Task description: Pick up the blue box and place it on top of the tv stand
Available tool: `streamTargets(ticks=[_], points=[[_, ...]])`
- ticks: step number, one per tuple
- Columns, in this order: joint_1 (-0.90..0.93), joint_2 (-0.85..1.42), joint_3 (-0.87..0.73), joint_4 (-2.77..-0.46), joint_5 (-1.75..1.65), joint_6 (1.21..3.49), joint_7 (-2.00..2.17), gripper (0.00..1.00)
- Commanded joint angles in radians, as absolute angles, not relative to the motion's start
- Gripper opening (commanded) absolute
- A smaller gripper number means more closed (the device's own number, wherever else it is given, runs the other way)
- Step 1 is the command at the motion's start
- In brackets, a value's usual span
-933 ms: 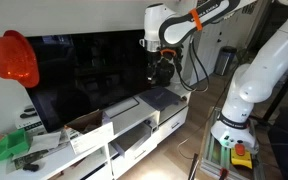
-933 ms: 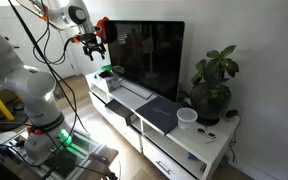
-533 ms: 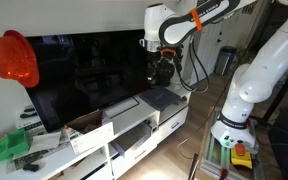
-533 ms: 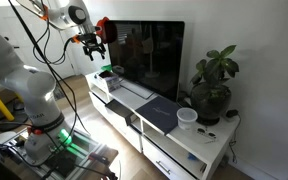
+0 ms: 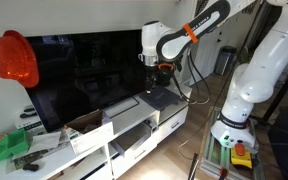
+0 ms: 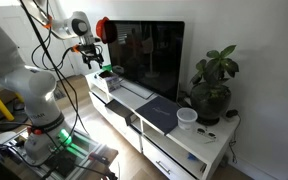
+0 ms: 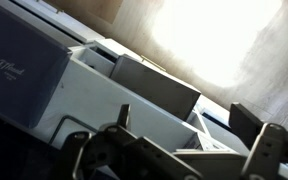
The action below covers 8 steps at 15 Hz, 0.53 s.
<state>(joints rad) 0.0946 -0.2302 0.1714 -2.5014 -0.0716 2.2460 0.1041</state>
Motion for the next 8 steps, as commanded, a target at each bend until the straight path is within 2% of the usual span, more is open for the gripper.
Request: streamTargets(ticks=[1,3,5,8], points=[[0.128,-0.060,0.215,-2.535,-0.053,2.453,0.291,1.00],[0.129,0.055,0.228,-2.539,-0.137,2.603,0.457,1.00],[0.129,0.122,0.176,-2.532,-0.272,2.692,0.604,1.00],[0.169,0.130,0.140,-2.542,-0.265,2.700,0.604,1.00]])
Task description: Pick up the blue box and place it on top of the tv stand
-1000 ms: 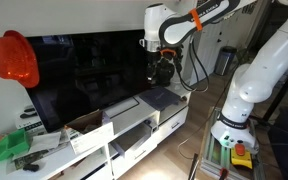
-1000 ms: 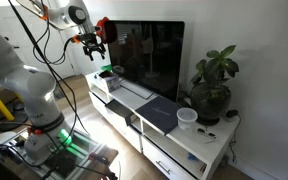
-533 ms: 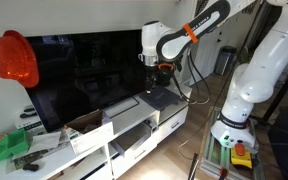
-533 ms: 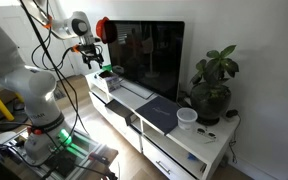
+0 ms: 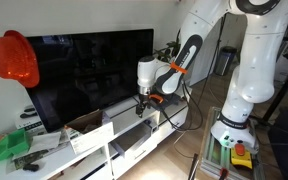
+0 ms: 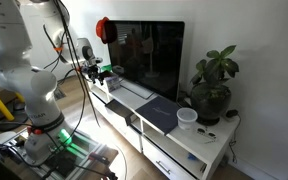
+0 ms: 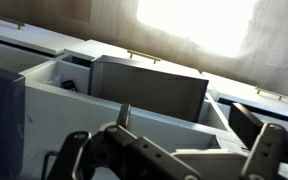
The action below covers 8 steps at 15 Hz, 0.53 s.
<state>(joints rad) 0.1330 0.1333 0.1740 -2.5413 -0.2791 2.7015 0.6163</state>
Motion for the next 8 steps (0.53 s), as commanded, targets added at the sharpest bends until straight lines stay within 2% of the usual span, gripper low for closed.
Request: streamTargets(ticks=[1,8], points=[[0.172,0.152,0.125,-2.534,-0.277,2.712,0.622,1.00],[0.184,0.209,0.102,-2.494,-0.302,2.711,0.681,1.00]])
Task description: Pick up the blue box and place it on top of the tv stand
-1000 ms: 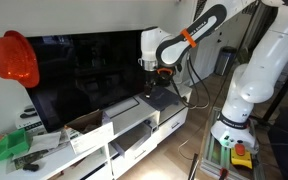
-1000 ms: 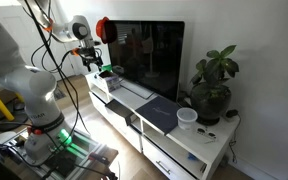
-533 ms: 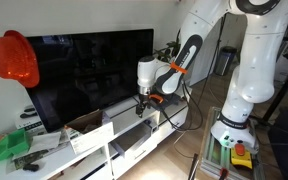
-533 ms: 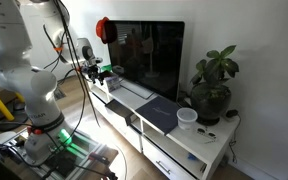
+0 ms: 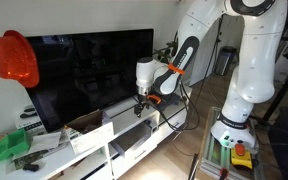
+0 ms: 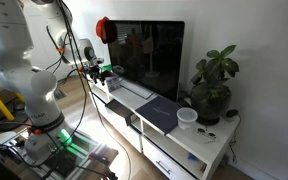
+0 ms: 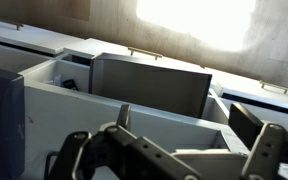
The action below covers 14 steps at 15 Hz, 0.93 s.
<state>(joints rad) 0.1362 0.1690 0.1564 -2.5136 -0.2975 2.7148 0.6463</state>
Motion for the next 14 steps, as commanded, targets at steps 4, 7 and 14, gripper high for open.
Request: streamTargets(ticks=[4,7,14], points=[[0.235,0.449,0.029,-2.398,-0.297,2.785,0.755,1.00],[0.243,0.628,0.055,-2.293,-0.169,2.852,0.655,1.00],[0.348,0.952,0.034,-1.978,-0.029,2.956,0.514,1.00]])
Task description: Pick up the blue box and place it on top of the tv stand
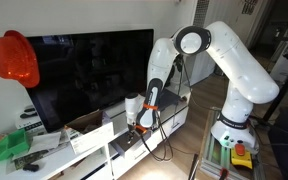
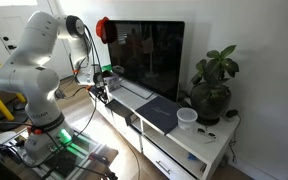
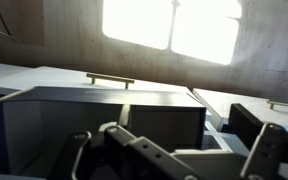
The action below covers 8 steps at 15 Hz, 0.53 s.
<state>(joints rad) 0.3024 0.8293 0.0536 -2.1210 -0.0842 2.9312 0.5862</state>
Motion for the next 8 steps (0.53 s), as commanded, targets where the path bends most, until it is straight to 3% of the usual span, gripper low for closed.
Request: streamTargets(ticks=[1,8], points=[[0.365,0.982,0.023,-1.941,-0.024,2.969,0.493,1.00],[0.365,1.157,0.013,-1.757,0.024,3.054,0.383,1.00]])
